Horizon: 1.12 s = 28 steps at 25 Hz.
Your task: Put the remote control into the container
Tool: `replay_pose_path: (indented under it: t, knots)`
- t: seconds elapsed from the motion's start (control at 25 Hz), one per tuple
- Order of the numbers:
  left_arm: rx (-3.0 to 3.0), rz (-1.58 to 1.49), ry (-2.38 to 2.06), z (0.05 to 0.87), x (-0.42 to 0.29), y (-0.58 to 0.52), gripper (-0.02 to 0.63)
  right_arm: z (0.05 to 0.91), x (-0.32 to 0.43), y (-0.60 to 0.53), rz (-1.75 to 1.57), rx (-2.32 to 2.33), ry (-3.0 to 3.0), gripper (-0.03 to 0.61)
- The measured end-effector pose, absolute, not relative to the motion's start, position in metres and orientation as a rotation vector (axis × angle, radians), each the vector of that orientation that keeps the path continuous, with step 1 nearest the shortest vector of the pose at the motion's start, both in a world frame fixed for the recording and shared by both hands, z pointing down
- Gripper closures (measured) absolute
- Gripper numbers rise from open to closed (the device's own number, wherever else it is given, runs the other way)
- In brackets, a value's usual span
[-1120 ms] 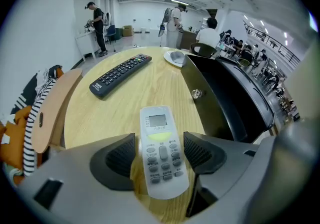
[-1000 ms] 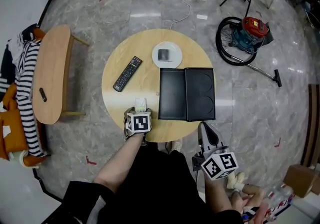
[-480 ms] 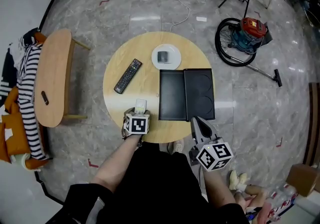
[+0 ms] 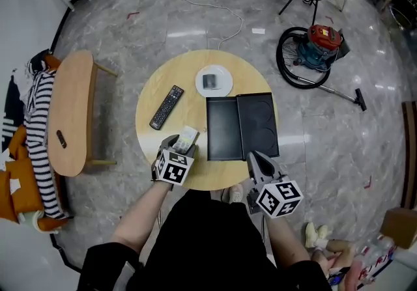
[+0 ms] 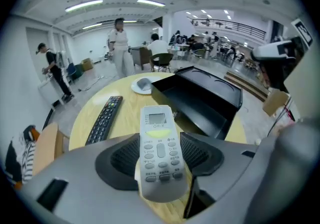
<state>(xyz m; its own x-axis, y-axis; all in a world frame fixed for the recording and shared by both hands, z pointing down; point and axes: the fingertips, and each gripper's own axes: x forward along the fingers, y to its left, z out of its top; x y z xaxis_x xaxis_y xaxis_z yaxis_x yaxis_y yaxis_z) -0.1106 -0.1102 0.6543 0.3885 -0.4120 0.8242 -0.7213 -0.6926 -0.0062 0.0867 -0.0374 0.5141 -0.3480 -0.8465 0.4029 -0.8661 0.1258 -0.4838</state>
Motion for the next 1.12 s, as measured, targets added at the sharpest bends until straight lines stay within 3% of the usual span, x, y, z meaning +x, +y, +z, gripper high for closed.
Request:
replay_pose_path:
  t: [0.32,1.12]
  knots:
    - [2.607,1.287,-0.608,0.625,-0.044,-0.093,0.351,0.509,0.098,-0.025,1.033,1.842,-2.317,0.572]
    - [2.644,1.912,-0.006,0.651,0.020,-0.071,0.351,0.503,0.141,0.007,1.050,2.095,-2.203,0.572]
